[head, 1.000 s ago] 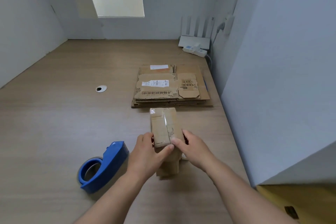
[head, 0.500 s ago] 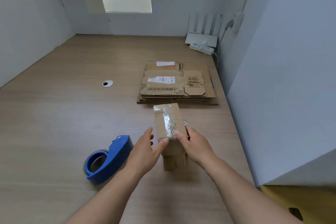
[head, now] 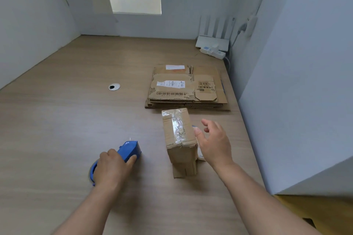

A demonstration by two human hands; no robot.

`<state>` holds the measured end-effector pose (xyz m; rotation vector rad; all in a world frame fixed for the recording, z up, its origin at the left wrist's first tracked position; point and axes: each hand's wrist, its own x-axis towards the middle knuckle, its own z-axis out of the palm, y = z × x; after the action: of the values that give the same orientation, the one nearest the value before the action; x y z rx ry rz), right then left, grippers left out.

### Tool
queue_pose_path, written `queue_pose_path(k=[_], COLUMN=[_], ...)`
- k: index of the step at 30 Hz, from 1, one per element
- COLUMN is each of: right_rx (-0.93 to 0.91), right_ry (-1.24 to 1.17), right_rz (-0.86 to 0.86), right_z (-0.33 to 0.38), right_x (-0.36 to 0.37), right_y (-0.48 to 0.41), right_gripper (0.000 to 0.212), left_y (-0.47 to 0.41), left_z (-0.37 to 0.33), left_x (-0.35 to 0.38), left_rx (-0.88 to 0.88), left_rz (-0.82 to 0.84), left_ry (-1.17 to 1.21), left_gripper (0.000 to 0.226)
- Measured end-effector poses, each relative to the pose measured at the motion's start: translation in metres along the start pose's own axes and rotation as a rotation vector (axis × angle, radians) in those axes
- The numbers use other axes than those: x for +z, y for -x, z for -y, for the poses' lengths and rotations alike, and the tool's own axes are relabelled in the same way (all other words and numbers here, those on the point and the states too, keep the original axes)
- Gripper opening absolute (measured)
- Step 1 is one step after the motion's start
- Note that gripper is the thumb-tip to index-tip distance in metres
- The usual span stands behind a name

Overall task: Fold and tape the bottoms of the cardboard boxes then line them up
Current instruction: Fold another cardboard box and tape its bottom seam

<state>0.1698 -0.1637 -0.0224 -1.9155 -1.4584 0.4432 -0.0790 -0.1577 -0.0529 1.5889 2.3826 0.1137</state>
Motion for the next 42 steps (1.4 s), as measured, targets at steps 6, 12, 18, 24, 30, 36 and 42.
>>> queue_pose_path(k=[6, 12, 18, 24, 30, 36, 42], right_rx=[-0.069, -0.148, -0.122, -0.043, -0.116, -0.112, -0.048], right_ry=[-0.017, -0.048, -0.392, -0.708, -0.720, -0.726, -0.730], right_rz=[-0.067, -0.127, 0.037, 0.467, 0.403, 0.249, 0.368], right_z=[0.001, 0.010, 0.034, 0.055, 0.061, 0.061, 0.051], right_x=[-0.006, -0.008, -0.019, -0.034, -0.039, -0.044, -0.049], right_y=[0.005, 0.009, 0.013, 0.011, 0.013, 0.010, 0.008], right_gripper=[0.030, 0.025, 0.017, 0.042, 0.011, 0.013, 0.028], left_y=[-0.004, -0.006, 0.013, 0.031, 0.032, 0.025, 0.028], left_z=[0.010, 0.016, 0.007, -0.008, -0.015, -0.016, -0.016], left_x=[0.007, -0.005, -0.060, -0.088, -0.088, -0.086, -0.089], left_rx=[-0.124, -0.035, 0.323, 0.566, 0.617, 0.608, 0.635], left_rz=[0.112, 0.081, 0.253, 0.426, 0.528, 0.561, 0.558], left_ry=[-0.035, 0.039, 0.657, 0.669, 0.577, 0.537, 0.632], left_gripper=[0.054, 0.038, 0.019, 0.031, 0.031, 0.032, 0.039])
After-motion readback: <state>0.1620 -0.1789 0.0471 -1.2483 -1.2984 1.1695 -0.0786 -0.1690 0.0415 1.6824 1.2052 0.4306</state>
